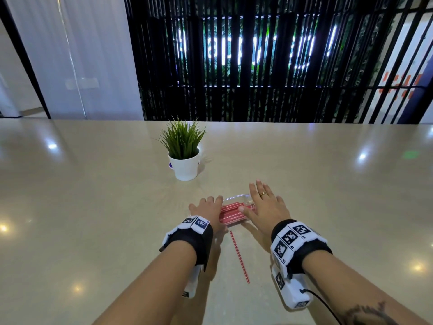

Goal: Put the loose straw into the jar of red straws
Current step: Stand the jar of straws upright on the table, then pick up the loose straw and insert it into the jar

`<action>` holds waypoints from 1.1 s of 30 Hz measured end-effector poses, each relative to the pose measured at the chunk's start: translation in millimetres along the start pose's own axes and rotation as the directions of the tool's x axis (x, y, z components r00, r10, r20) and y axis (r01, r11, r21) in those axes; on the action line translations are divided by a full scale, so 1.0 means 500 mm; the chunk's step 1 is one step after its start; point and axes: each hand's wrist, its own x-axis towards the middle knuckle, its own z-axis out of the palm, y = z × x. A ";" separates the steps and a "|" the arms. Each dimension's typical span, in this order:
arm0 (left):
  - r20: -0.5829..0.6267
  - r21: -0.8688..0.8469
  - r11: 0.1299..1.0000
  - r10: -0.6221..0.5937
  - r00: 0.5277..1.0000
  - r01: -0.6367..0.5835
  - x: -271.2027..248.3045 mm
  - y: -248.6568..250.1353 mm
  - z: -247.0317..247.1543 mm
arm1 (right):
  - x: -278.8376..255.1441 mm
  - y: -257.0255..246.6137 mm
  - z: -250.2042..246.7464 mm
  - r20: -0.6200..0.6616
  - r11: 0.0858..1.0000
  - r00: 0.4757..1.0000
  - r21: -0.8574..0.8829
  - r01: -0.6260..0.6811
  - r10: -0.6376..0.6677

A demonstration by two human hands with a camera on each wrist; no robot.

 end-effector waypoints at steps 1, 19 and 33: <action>0.000 0.000 1.000 0.000 1.000 0.000 0.001 0.000 0.001 | 0.001 -0.001 0.001 0.002 1.000 1.000 0.000 -0.001 0.001; -0.224 -0.887 0.439 -0.144 0.964 -0.141 -0.025 -0.017 -0.084 | -0.024 -0.029 -0.018 0.141 0.957 0.986 0.264 -0.122 0.087; -0.223 -0.919 0.360 -0.142 0.965 -0.159 -0.075 -0.032 -0.062 | -0.055 -0.110 0.054 0.288 0.994 0.954 0.048 -0.102 0.085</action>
